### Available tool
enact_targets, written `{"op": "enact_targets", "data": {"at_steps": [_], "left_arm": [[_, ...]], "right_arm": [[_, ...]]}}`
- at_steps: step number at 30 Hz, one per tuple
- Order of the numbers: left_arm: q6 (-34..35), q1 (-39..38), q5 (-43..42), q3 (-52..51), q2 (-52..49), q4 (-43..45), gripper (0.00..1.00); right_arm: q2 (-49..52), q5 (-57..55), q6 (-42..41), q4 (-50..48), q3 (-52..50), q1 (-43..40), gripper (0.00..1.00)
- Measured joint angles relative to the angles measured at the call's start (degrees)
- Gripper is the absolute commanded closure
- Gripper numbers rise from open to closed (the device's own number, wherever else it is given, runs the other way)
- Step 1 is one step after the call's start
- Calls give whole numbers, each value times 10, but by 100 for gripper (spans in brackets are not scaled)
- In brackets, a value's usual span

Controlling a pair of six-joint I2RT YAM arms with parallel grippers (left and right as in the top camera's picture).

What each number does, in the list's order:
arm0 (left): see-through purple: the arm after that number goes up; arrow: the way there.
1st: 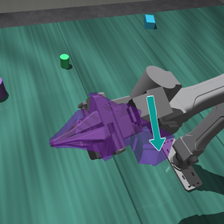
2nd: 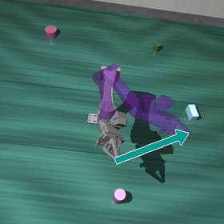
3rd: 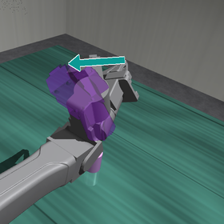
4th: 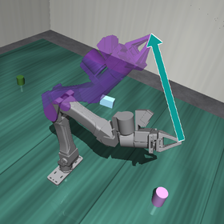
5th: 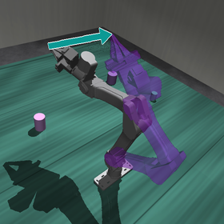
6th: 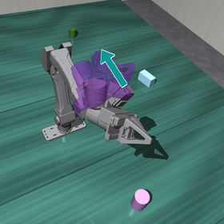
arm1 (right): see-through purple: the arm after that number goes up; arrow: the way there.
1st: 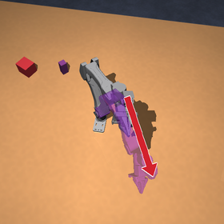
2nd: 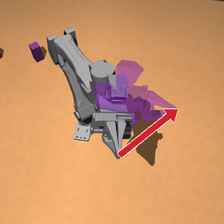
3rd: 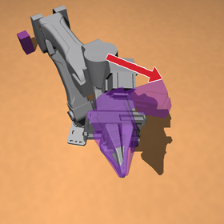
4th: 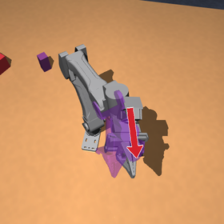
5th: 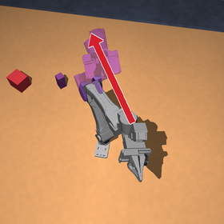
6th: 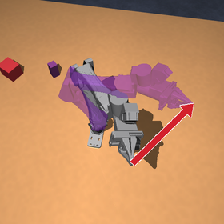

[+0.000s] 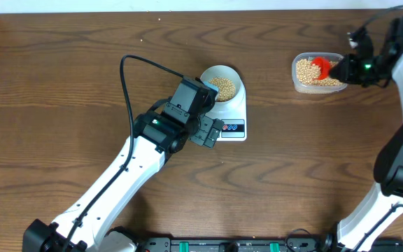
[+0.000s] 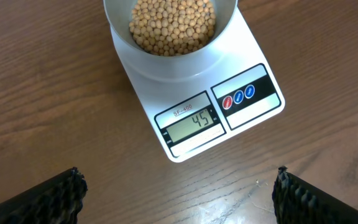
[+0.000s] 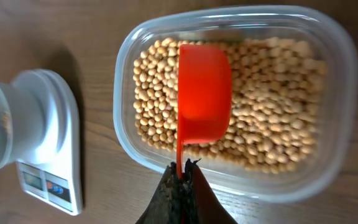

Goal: Scoop item into bowl and weigh 50g on scale
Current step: 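Dip the scoop into the soybean tub with the right gripper, then carry the scoop with the right gripper over the grey bowl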

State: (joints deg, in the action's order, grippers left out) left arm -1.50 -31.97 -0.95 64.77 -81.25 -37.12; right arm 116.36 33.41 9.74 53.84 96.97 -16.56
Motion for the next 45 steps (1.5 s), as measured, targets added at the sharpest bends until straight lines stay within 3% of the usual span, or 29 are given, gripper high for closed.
{"op": "enact_targets", "data": {"at_steps": [9,20,30,45], "left_arm": [[0,0,0,0,0,0,2],[0,0,0,0,0,0,2],[0,0,0,0,0,0,2],[0,0,0,0,0,0,2]], "right_arm": [[0,77,-2,20,0,-56,99],[0,242,16,26,0,-50,99],[0,300,29,17,0,37,99],[1,290,33,-8,0,176,99]]}}
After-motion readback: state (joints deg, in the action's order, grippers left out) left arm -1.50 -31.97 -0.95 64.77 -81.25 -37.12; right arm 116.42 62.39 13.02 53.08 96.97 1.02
